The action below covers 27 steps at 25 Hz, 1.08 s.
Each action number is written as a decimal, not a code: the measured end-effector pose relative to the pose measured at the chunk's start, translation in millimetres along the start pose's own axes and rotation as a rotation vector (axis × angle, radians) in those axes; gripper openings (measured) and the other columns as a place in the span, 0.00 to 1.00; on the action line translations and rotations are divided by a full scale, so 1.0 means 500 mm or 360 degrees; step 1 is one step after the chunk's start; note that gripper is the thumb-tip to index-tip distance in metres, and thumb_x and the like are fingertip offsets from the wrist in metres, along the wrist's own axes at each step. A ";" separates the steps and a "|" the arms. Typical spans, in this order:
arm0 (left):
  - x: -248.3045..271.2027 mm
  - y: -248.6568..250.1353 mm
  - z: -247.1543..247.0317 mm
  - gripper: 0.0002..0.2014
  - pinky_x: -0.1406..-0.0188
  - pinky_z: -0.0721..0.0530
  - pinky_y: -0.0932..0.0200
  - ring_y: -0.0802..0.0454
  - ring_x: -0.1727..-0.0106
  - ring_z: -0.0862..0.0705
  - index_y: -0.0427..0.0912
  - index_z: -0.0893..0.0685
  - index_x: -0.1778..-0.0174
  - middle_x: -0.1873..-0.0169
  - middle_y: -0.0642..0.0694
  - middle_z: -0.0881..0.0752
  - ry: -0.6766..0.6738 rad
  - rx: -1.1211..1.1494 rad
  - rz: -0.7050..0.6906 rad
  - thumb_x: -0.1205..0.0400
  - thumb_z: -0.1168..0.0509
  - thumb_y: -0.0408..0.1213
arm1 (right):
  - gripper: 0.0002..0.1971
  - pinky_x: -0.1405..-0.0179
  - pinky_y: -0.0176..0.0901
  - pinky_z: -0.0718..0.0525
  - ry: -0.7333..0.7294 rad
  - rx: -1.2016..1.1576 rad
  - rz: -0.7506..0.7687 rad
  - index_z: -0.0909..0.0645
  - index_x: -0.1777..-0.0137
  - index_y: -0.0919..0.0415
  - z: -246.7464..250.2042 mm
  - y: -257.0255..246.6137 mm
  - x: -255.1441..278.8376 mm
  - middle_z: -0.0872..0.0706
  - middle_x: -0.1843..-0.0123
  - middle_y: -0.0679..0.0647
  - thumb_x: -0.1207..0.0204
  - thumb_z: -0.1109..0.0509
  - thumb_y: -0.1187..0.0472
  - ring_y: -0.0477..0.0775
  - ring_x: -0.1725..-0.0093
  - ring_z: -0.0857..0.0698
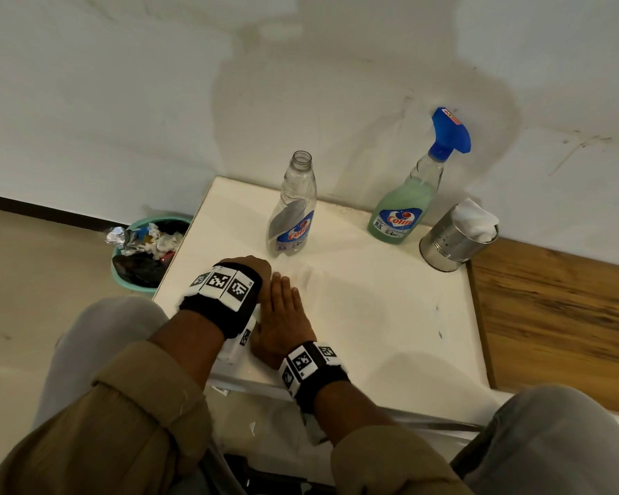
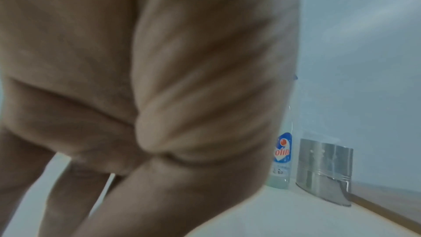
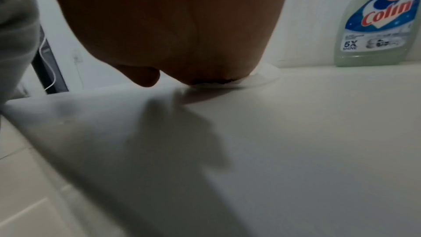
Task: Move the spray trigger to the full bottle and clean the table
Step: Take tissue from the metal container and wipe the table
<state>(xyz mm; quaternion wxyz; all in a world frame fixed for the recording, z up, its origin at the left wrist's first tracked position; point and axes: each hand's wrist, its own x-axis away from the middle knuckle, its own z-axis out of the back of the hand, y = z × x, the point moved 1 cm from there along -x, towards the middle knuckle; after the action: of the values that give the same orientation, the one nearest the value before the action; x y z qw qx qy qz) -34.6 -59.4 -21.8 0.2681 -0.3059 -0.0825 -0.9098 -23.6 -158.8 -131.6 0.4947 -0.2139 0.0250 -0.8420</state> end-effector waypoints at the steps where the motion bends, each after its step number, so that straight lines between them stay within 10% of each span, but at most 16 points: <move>1: 0.001 -0.002 0.005 0.16 0.39 0.21 0.52 0.40 0.35 0.19 0.34 0.22 0.36 0.36 0.36 0.18 -0.0004 -0.0006 -0.0001 0.19 0.40 0.34 | 0.39 0.14 0.57 0.62 -0.0002 0.0019 0.0037 0.63 0.15 0.66 0.001 -0.002 0.007 0.64 0.13 0.63 0.19 0.50 0.49 0.63 0.14 0.64; 8: 0.004 -0.030 0.024 0.17 0.41 0.21 0.53 0.39 0.35 0.19 0.34 0.23 0.36 0.36 0.36 0.19 0.0015 0.0082 0.0043 0.22 0.38 0.30 | 0.40 0.14 0.58 0.57 -0.0264 0.0098 0.0407 0.59 0.15 0.65 -0.023 -0.046 0.099 0.61 0.13 0.62 0.17 0.52 0.41 0.61 0.14 0.63; 10: 0.007 -0.042 0.031 0.18 0.40 0.22 0.53 0.39 0.34 0.20 0.34 0.24 0.34 0.34 0.36 0.20 0.0048 0.0139 0.0060 0.21 0.38 0.30 | 0.35 0.16 0.59 0.41 -0.0307 -0.0002 0.0424 0.44 0.17 0.66 0.002 -0.046 0.129 0.45 0.14 0.65 0.16 0.49 0.43 0.63 0.14 0.46; 12: 0.009 -0.050 0.046 0.19 0.39 0.22 0.53 0.39 0.33 0.21 0.35 0.25 0.32 0.32 0.37 0.21 0.0117 0.0195 0.0088 0.21 0.38 0.30 | 0.25 0.41 0.58 0.18 0.0030 -0.0148 0.0341 0.19 0.37 0.63 0.045 -0.032 0.137 0.16 0.35 0.64 0.16 0.47 0.46 0.67 0.35 0.17; 14: 0.007 -0.061 0.053 0.20 0.39 0.23 0.53 0.40 0.32 0.21 0.36 0.26 0.31 0.32 0.37 0.22 0.0174 0.0242 0.0105 0.20 0.39 0.31 | 0.18 0.57 0.54 0.18 0.0408 -0.0170 0.0216 0.16 0.51 0.61 0.068 -0.015 0.118 0.12 0.51 0.60 0.17 0.43 0.50 0.66 0.51 0.14; 18: -0.001 -0.065 0.061 0.20 0.41 0.22 0.52 0.39 0.33 0.21 0.35 0.25 0.31 0.32 0.37 0.21 0.0249 0.0325 0.0116 0.20 0.39 0.31 | 0.29 0.30 0.57 0.26 0.0163 -0.0142 0.0021 0.34 0.21 0.60 0.059 0.005 0.067 0.28 0.22 0.61 0.21 0.34 0.54 0.64 0.25 0.30; 25: -0.023 -0.067 0.063 0.21 0.43 0.23 0.53 0.40 0.34 0.21 0.36 0.26 0.31 0.33 0.38 0.21 0.0224 0.0437 0.0082 0.22 0.37 0.31 | 0.23 0.53 0.36 0.29 0.0244 -0.0844 -0.0437 0.14 0.44 0.61 0.084 0.143 0.025 0.11 0.43 0.61 0.32 0.28 0.45 0.62 0.41 0.15; 27: -0.029 -0.067 0.062 0.21 0.41 0.23 0.53 0.40 0.33 0.21 0.36 0.26 0.31 0.32 0.39 0.22 0.0223 0.0453 0.0084 0.21 0.37 0.32 | 0.26 0.41 0.41 0.25 0.0415 -0.0998 -0.0726 0.16 0.38 0.62 0.130 0.235 0.028 0.14 0.37 0.60 0.30 0.24 0.45 0.62 0.36 0.17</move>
<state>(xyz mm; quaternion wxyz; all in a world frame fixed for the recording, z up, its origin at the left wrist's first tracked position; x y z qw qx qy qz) -27.2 -15.0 -5.3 0.3376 -0.2029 -0.1835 -0.9007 92.4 -219.4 -97.9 0.1987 -0.2459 0.2950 -0.9017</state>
